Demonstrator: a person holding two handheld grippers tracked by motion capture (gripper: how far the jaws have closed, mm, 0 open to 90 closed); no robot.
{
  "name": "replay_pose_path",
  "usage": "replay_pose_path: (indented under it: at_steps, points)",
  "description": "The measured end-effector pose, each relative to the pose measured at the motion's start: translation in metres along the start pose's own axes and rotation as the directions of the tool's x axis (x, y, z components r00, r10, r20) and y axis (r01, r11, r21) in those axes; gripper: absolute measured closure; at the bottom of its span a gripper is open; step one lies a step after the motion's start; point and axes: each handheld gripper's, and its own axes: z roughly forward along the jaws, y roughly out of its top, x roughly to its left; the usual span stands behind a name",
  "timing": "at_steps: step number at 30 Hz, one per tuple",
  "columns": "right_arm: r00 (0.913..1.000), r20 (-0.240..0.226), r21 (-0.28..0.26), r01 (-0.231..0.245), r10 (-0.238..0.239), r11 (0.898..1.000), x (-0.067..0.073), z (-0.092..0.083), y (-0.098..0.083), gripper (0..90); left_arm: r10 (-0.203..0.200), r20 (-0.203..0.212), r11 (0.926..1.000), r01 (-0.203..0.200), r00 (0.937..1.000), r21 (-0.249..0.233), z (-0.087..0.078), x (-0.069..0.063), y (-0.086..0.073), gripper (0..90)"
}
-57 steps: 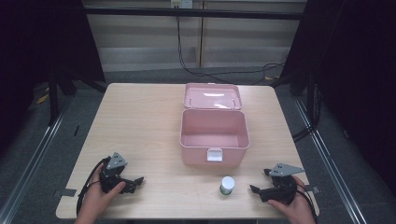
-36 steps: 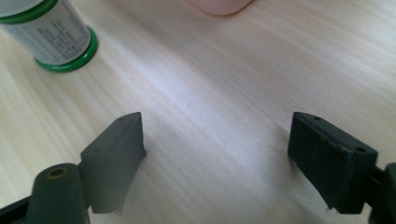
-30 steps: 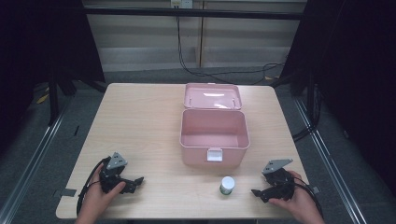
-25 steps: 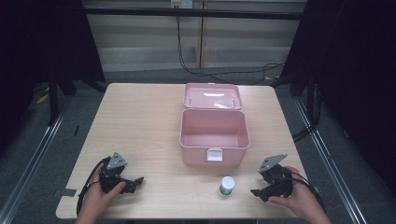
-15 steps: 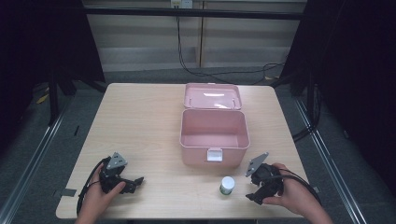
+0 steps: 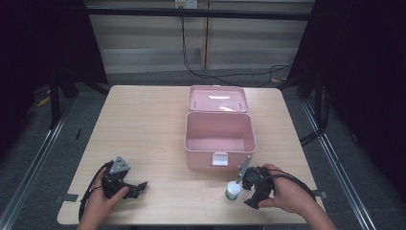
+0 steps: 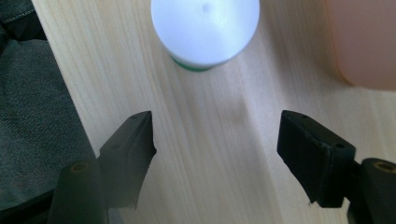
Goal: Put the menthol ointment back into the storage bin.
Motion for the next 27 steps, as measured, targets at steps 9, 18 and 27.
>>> replay_pose_path:
  at_steps: [9,18,27]
  points:
    - [0.9985,0.002,0.041,0.055,-0.055,0.998,-0.003,-0.004,0.020,32.2,-0.002,0.002,1.0000,0.002,1.0000,0.001,0.000,0.000,0.000,0.0]
    - [0.9969,-0.006,0.052,0.079,-0.079,0.996,0.000,0.000,0.033,35.4,-0.002,0.002,1.0000,0.002,1.0000,0.000,0.000,0.000,0.000,0.0]
    - [0.9941,-0.015,0.060,0.108,-0.108,0.992,0.003,0.002,0.044,39.5,-0.002,0.003,1.0000,0.002,1.0000,0.000,0.000,0.000,0.000,0.0]
